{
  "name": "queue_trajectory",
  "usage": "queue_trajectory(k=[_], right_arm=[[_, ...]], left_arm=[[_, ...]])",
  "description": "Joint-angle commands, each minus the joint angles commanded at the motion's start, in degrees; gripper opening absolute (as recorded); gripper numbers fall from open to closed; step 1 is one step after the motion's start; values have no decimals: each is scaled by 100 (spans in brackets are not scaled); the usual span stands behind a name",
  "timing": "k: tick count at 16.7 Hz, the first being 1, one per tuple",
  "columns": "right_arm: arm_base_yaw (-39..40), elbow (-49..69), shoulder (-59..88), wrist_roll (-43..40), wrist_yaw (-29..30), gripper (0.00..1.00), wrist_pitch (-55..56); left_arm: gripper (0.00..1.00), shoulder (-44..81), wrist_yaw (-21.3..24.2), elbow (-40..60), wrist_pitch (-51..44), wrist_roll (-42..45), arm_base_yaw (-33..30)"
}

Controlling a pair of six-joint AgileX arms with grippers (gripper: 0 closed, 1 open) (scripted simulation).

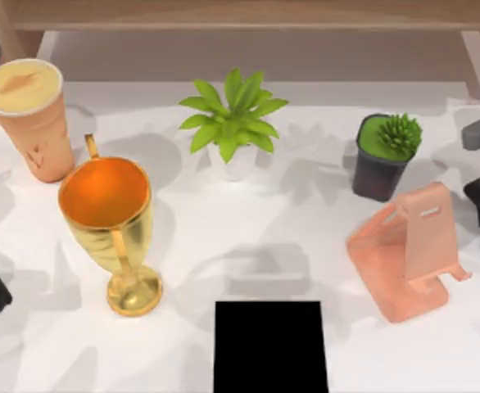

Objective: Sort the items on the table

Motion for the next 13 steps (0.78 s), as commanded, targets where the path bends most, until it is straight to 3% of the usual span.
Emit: queue_trajectory(k=[3,4,13], right_arm=[[0,0,0,0,0,2,0],[0,0,0,0,0,0,0],[19,44,-163,52,-79,0,-110]], left_arm=[[100,0,0,0,0,0,0],[100,0,0,0,0,0,0],[100,0,0,0,0,0,0]])
